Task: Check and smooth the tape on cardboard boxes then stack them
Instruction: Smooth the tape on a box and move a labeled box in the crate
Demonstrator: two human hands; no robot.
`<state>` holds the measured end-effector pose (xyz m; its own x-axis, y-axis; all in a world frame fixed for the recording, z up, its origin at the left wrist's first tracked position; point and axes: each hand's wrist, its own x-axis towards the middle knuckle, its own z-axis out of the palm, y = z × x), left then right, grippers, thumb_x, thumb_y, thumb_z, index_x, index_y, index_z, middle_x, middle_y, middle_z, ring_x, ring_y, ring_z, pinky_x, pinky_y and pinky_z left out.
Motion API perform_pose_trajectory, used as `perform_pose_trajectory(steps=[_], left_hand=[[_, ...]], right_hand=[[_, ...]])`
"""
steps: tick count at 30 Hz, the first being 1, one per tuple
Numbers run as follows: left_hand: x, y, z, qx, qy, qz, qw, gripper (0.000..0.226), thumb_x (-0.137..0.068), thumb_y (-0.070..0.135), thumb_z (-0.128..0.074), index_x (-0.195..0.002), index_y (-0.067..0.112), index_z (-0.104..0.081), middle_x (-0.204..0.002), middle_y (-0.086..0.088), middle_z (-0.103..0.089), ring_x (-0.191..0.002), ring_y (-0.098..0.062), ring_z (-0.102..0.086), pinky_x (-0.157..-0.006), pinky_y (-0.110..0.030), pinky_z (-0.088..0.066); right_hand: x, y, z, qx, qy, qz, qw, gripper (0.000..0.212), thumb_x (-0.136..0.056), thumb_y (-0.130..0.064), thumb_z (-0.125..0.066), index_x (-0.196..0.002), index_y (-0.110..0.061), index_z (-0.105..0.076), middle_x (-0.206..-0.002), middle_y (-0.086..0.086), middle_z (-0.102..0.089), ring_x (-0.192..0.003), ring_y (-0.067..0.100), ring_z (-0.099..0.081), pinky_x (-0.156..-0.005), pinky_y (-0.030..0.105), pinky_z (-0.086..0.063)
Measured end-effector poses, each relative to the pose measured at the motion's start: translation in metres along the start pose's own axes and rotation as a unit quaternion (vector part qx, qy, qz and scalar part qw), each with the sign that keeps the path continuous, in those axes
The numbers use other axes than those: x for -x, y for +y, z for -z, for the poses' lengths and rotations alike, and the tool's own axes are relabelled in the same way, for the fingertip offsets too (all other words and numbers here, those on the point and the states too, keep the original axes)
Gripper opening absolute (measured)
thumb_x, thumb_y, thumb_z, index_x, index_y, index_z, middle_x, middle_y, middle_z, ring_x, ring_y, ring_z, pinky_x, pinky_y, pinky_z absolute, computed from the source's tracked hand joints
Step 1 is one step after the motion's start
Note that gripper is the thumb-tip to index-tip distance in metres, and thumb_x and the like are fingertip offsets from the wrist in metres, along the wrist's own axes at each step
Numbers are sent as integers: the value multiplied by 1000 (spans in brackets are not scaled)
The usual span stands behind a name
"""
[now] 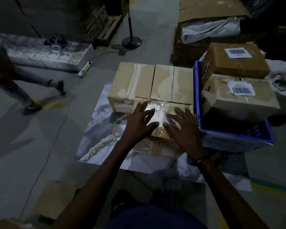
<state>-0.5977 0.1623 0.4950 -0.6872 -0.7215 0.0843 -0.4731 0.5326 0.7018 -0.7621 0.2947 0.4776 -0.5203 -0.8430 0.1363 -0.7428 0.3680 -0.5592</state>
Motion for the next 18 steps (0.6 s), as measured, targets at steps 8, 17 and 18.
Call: perform_pose_trajectory(steps=[8, 17, 18], left_hand=[[2, -5, 7, 60, -10, 26, 998, 55, -85, 35, -81, -133, 15, -67, -158, -5, -43, -153, -18, -25, -120, -39, -32], [12, -8, 13, 74, 19, -48, 996, 38, -94, 28, -73, -127, 9, -70, -150, -11, -52, -141, 2, -23, -120, -36, -27], [12, -9, 14, 63, 19, -63, 996, 40, -94, 30, -73, -130, 11, -68, -152, -10, -50, -145, -4, -23, -119, -37, -27]], right_hand=[[5, -1, -3, 3, 9, -19, 1000, 48, -93, -59, -61, -132, -31, -68, -156, -3, -46, -152, 23, -26, -119, 41, -25], [13, -8, -4, -6, 50, -32, 998, 46, -89, -53, -69, -126, -25, -72, -150, 0, -54, -147, 20, -36, -115, 40, -34], [13, -8, -6, 2, 66, -29, 997, 47, -89, -55, -68, -124, -25, -72, -149, 0, -55, -146, 20, -38, -115, 41, -36]])
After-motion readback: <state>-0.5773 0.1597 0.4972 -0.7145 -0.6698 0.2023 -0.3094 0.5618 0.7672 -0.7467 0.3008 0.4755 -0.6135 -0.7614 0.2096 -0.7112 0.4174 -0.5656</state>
